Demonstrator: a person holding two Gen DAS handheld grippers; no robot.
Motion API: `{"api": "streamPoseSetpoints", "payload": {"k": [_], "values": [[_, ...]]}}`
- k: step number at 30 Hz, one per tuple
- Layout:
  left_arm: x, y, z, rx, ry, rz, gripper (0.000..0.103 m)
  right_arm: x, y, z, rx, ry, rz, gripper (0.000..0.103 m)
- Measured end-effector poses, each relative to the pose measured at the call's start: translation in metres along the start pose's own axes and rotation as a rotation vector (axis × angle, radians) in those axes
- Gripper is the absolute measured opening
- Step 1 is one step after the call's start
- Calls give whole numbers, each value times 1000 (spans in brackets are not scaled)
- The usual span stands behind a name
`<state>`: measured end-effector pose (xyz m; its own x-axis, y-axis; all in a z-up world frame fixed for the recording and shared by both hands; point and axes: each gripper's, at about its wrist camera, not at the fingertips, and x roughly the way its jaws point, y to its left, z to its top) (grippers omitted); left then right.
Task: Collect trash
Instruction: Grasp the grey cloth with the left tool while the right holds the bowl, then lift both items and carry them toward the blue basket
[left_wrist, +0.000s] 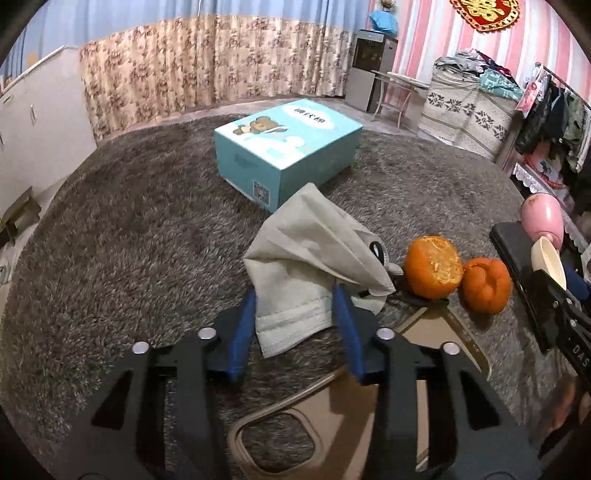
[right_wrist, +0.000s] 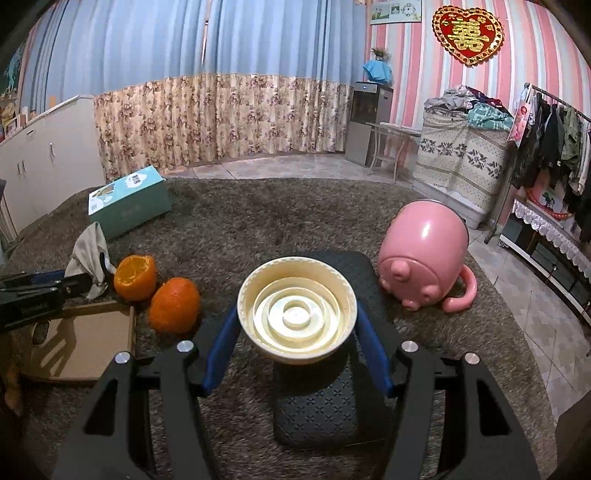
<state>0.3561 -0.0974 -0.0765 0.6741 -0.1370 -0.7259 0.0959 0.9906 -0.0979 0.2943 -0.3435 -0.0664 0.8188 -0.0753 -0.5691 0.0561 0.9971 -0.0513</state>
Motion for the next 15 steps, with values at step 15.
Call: {"api": "streamPoseSetpoints", "payload": {"k": [15], "values": [[-18,16,-5,-68,-79,-44,33,-7,11,0,-35,-30,-37,61]]}}
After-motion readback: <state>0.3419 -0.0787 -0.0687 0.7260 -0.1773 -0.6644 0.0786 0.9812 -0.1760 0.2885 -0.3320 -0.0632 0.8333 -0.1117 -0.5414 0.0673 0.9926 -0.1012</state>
